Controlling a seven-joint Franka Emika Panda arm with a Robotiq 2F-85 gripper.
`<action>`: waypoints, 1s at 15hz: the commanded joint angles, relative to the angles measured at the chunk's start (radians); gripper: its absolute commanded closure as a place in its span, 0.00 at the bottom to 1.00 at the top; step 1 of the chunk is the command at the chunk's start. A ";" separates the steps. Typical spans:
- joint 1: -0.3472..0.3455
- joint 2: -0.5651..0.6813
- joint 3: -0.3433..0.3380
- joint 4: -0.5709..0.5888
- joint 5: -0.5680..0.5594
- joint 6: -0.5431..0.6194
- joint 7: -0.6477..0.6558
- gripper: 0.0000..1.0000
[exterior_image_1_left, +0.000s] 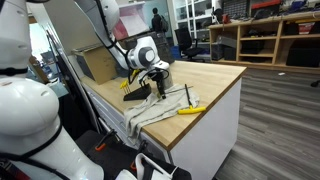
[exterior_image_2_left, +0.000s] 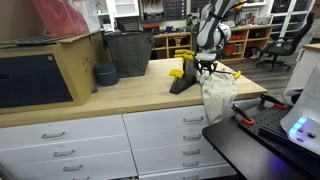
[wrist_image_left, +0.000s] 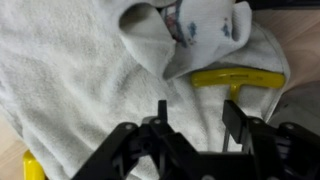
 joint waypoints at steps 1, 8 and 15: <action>0.011 -0.057 -0.001 -0.032 0.022 0.028 0.002 0.08; 0.010 -0.050 0.015 -0.012 0.047 0.016 -0.002 0.00; 0.034 0.047 0.010 0.127 0.035 -0.059 0.031 0.18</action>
